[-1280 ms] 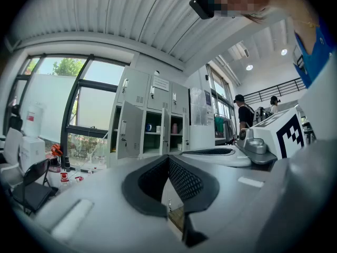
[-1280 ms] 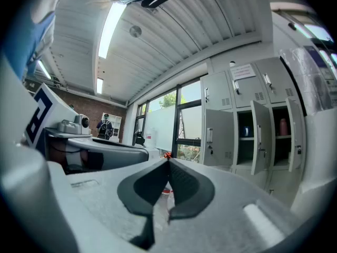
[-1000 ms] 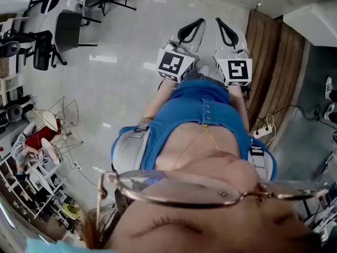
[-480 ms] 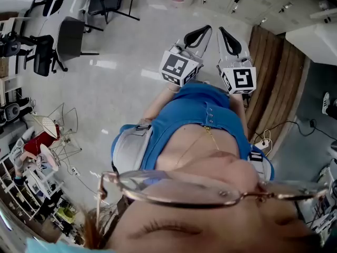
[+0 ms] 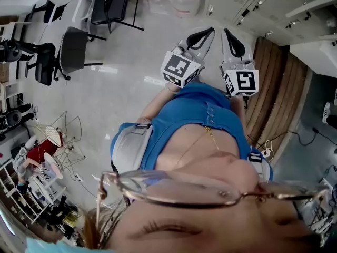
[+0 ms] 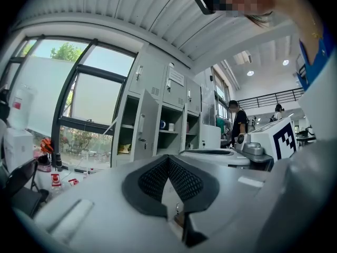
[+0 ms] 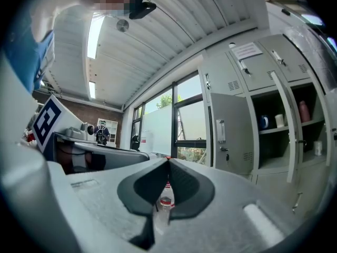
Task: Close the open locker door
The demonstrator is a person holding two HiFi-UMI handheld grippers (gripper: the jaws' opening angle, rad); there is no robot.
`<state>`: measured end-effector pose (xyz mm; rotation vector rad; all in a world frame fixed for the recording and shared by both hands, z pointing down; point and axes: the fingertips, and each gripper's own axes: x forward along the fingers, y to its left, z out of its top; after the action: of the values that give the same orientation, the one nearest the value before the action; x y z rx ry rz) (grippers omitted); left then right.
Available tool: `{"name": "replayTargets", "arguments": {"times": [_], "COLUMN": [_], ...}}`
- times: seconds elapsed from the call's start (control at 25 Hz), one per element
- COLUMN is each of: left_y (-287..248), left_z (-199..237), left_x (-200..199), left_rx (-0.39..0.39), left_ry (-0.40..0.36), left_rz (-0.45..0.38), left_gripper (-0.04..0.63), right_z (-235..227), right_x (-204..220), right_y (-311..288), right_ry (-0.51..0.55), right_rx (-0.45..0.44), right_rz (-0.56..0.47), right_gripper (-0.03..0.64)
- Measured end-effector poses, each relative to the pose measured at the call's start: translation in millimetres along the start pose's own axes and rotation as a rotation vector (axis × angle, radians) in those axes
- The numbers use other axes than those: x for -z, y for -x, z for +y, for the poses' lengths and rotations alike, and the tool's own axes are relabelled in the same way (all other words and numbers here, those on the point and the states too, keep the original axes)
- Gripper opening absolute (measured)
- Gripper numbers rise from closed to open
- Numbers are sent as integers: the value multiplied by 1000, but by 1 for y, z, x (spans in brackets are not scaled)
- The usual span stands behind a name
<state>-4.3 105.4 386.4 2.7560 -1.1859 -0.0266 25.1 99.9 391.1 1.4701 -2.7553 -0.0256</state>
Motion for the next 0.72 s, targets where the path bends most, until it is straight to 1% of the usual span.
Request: {"name": "replayTargets", "arguments": {"times": [0.2,0.36,0.6,0.72], "left_y": [-2,-3,-12,-19], "left_z": [36,56,62,66], "left_x": [-4,-4,-2,-1], "left_rx": [1,12,47,51], "left_ry": [-8,4,11,17], "left_rz": [0,6,15,17], "left_gripper": [0,0,0,0], "right_z": [2,8,3,-3], "right_x": [-1,3,8,9], "right_y": [-32,-50,-59,-64], "right_ry": [-5,-7,-21,-19], "right_rx": [18,31,56,63], "right_rz": [-4,16,32,35], "right_gripper": [0,0,0,0]}}
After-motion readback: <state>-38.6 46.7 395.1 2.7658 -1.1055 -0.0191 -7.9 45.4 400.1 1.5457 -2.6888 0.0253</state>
